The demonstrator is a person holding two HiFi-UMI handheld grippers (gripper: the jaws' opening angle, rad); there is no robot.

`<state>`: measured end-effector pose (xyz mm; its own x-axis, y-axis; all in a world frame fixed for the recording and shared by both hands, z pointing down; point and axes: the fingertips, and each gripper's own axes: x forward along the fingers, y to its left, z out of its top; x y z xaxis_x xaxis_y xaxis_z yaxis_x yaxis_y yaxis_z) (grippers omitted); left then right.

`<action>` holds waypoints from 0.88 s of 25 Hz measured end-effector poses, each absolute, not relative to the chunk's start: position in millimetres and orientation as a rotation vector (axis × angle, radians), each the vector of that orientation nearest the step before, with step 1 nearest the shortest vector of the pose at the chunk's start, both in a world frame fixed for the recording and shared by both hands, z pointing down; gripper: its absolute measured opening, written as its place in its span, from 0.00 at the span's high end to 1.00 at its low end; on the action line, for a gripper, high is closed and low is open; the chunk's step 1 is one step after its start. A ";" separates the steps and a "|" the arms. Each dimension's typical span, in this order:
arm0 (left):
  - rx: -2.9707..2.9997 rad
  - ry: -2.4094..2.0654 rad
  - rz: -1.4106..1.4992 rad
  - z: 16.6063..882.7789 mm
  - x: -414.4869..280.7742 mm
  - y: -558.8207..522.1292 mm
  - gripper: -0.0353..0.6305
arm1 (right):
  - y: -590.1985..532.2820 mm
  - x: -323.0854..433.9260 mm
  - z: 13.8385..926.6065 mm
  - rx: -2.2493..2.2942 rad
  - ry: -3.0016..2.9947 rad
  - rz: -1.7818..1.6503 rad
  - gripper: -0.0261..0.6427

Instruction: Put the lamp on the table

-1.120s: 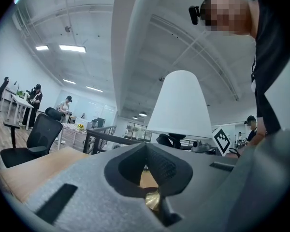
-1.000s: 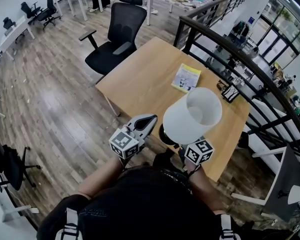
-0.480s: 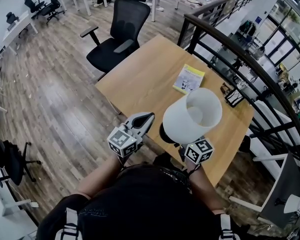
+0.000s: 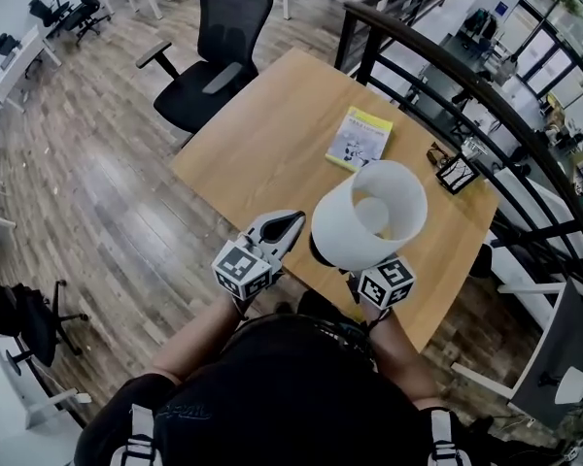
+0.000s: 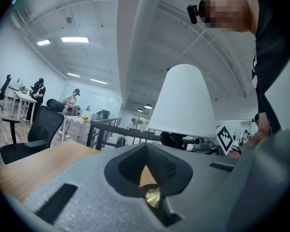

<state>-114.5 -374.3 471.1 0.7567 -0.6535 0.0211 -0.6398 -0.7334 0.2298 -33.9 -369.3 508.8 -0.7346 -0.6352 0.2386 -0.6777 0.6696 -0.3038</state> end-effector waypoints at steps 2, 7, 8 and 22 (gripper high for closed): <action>2.734 -1.007 -0.060 478.7 -105.7 -383.4 0.93 | -376.9 -25.2 514.7 1.098 -2.752 0.583 0.81; 2.697 -0.979 -0.011 499.7 -85.8 -408.5 0.93 | -398.1 -3.4 532.0 1.110 -2.728 0.599 0.81; 2.687 -0.972 0.000 504.9 -81.9 -412.0 0.93 | -402.8 0.5 536.7 1.115 -2.722 0.601 0.81; 2.663 -0.909 0.146 559.3 -35.9 -451.9 0.93 | -448.4 45.4 596.4 1.138 -2.664 0.662 0.81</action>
